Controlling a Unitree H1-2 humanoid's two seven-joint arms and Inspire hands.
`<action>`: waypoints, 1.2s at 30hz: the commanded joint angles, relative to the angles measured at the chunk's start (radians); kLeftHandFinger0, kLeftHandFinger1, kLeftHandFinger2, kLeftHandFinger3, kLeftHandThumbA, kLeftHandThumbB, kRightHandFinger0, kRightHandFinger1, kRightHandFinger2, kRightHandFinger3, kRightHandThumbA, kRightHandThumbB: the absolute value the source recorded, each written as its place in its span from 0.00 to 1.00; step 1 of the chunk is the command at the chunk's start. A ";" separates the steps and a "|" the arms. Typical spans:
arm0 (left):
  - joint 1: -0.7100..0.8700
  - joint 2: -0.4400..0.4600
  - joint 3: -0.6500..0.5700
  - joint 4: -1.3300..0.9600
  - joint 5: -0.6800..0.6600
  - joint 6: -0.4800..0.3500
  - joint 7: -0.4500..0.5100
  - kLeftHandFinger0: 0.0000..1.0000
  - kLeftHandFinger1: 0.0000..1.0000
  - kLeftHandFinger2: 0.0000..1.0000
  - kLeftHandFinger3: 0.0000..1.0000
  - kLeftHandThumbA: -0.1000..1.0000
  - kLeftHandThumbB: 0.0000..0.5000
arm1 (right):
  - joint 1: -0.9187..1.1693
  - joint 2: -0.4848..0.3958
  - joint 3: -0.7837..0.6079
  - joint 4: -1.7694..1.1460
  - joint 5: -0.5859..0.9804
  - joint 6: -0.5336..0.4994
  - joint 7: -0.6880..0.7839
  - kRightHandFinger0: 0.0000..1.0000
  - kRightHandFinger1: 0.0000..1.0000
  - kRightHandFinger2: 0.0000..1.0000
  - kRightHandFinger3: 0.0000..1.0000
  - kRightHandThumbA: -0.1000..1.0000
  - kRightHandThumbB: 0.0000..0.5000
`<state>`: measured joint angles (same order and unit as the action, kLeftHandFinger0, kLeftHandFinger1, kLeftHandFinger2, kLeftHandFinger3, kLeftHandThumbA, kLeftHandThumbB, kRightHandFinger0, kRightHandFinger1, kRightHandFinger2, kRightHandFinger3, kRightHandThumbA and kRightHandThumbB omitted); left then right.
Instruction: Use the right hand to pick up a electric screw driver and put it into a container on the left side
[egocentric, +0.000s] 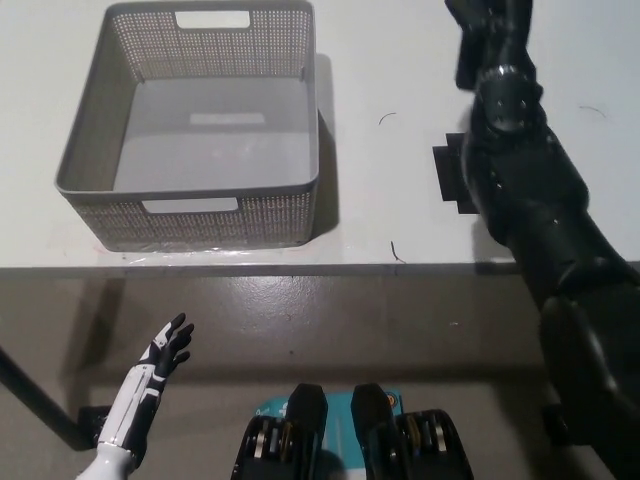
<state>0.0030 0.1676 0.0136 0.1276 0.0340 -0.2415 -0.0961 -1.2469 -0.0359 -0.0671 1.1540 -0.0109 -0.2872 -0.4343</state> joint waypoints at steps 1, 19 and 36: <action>-0.007 0.023 -0.004 -0.001 0.010 -0.025 -0.009 1.00 1.00 1.00 1.00 1.00 0.32 | -0.105 0.028 0.025 -0.074 -0.044 -0.003 -0.037 0.00 0.18 0.60 0.62 0.00 0.29; -0.012 0.019 -0.031 0.001 0.018 -0.014 -0.027 1.00 1.00 1.00 1.00 1.00 0.34 | -0.203 0.218 0.081 -0.122 -0.083 0.039 -0.055 0.00 0.18 0.64 0.70 0.00 0.28; -0.041 0.034 -0.058 -0.027 0.012 0.045 -0.060 1.00 1.00 1.00 1.00 0.98 0.40 | -0.178 0.311 0.174 0.107 -0.136 -0.020 -0.088 0.03 0.01 0.08 0.42 0.00 0.29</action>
<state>-0.0167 0.1813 -0.0393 0.1343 0.0522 -0.2147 -0.1336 -1.3717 0.2676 0.0775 1.2363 -0.0936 -0.2406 -0.4748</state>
